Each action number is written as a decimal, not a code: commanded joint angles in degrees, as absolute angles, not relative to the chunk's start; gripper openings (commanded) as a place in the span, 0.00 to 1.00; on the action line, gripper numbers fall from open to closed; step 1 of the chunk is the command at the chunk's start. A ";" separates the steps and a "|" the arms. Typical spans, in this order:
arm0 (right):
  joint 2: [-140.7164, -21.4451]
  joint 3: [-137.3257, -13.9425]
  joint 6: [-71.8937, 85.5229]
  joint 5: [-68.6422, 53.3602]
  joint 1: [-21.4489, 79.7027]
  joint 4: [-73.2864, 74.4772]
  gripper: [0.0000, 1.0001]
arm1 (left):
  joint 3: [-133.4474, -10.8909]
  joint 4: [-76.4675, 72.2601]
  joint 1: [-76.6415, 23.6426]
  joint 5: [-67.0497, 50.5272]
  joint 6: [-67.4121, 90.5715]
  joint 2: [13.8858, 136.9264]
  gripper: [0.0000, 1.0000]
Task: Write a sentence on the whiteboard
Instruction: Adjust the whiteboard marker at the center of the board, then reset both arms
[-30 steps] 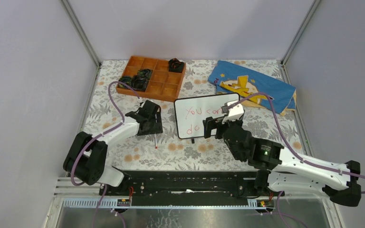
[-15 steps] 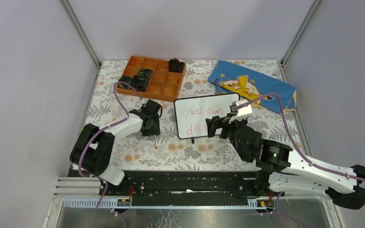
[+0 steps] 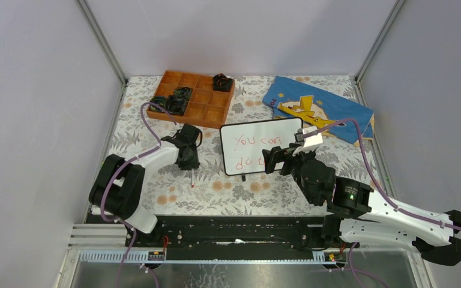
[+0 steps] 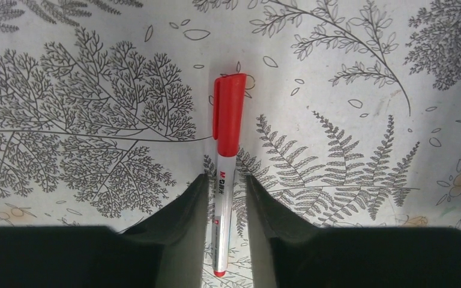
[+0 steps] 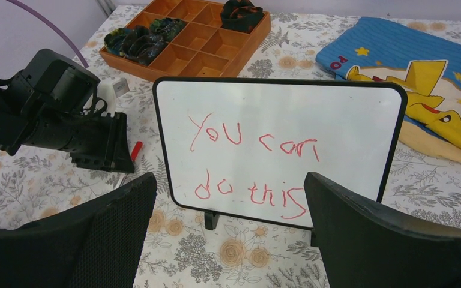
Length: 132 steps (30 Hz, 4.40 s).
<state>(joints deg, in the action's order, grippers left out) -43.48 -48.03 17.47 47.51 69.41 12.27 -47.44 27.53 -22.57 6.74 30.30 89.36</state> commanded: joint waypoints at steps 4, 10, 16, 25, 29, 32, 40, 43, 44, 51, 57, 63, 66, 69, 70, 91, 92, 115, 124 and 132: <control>-42.71 -51.63 17.86 47.81 69.04 14.37 1.00 | -47.27 25.96 -22.08 5.00 29.65 83.60 0.65; -45.62 -58.62 13.23 47.57 69.04 16.70 1.00 | -49.48 25.71 -22.11 7.14 30.83 69.55 0.95; -53.65 -69.57 8.13 49.36 69.05 16.50 1.00 | -57.62 25.80 -22.12 7.99 29.34 57.15 0.99; -68.61 -89.98 -6.62 64.45 62.99 -6.79 1.00 | -79.98 26.65 -26.65 20.84 31.50 58.47 0.99; -78.98 -110.59 -4.15 58.74 56.74 3.78 1.00 | -92.12 31.62 -29.79 23.77 29.16 63.77 0.99; -83.92 -118.93 -11.79 57.66 56.27 -1.16 1.00 | -97.80 31.32 -33.57 24.34 24.47 65.69 0.99; -76.21 -97.68 -45.84 52.73 68.07 -39.07 1.00 | -103.52 27.58 -41.24 27.36 13.26 65.49 0.99; -71.63 -88.42 -50.11 54.25 73.30 -39.63 1.00 | -101.04 25.87 -41.68 28.24 12.22 63.57 0.99; -69.60 -86.53 -46.74 54.98 73.76 -35.00 1.00 | -100.38 25.73 -42.00 28.66 11.95 63.10 0.99; -52.43 -76.46 -28.48 56.50 73.76 -11.95 1.00 | -91.77 20.55 -44.38 31.71 6.86 56.57 0.99; -47.34 -75.43 -29.28 62.99 73.73 -10.99 1.00 | -92.05 20.63 -44.56 30.99 7.18 55.82 0.99; -47.71 -83.24 -24.19 59.56 73.74 -13.10 1.00 | -94.10 19.13 -44.50 27.58 7.64 56.80 0.99; -52.87 -90.78 -24.88 59.78 73.74 -13.87 1.00 | -94.92 18.77 -44.55 26.73 8.35 57.48 0.99; -58.14 -97.97 -22.09 59.41 73.74 -8.50 1.00 | -95.26 18.77 -44.51 26.24 9.31 57.86 0.99; -59.79 -100.10 -20.93 59.38 73.78 -5.20 1.00 | -95.13 18.73 -44.51 25.98 9.70 57.86 0.99; -63.95 -94.78 9.18 31.81 47.94 12.00 1.00 | -93.42 17.40 -44.53 24.16 8.52 55.45 0.99; -63.57 -93.66 8.67 32.54 47.93 11.60 1.00 | -93.35 17.42 -44.56 24.30 8.38 55.27 0.99; -62.30 -89.03 7.05 34.46 48.34 13.30 0.99 | -93.06 20.75 -44.23 24.69 8.78 55.05 0.99; -62.30 -89.03 7.05 34.46 48.34 13.30 0.99 | -93.06 20.75 -44.23 24.69 8.78 55.05 0.99; -62.30 -89.03 7.05 34.46 48.34 13.30 0.99 | -93.06 20.75 -44.23 24.69 8.78 55.05 0.99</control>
